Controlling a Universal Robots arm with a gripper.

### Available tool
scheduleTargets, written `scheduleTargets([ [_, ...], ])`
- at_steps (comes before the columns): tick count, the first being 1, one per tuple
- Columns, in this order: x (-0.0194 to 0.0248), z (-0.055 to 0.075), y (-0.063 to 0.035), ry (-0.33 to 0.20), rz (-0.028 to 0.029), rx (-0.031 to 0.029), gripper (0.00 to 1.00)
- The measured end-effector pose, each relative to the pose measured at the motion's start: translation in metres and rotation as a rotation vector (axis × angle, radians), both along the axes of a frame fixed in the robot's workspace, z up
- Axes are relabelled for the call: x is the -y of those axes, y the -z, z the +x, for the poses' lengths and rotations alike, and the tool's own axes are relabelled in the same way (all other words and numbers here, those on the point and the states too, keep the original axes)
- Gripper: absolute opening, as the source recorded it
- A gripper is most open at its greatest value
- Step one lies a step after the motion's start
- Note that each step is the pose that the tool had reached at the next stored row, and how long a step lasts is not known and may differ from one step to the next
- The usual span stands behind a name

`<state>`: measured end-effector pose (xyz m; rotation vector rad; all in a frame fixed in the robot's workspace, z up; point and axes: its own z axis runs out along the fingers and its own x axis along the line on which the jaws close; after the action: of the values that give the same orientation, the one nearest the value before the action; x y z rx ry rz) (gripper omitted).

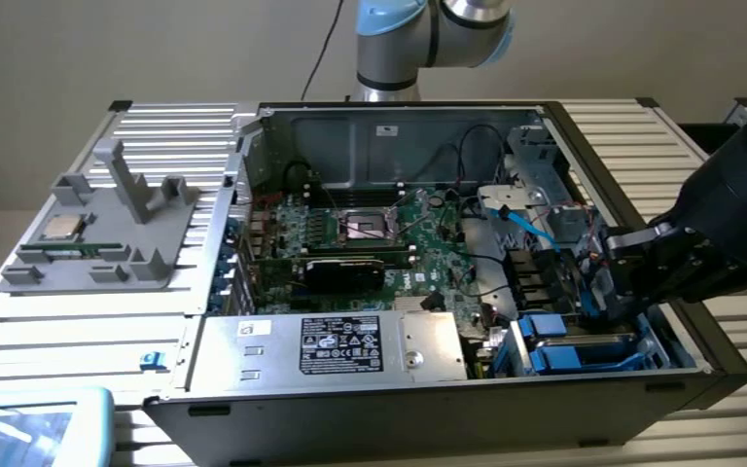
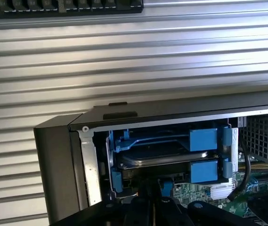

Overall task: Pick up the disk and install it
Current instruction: 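Insert the second disk wire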

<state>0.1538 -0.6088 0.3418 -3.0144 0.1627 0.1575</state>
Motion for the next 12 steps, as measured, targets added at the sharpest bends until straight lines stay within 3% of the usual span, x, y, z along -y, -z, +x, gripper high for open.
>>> scheduleTargets([
  [12, 0.0002, 0.0004, 0.0049, 0.0, -0.0001, 0.0, 0.11],
])
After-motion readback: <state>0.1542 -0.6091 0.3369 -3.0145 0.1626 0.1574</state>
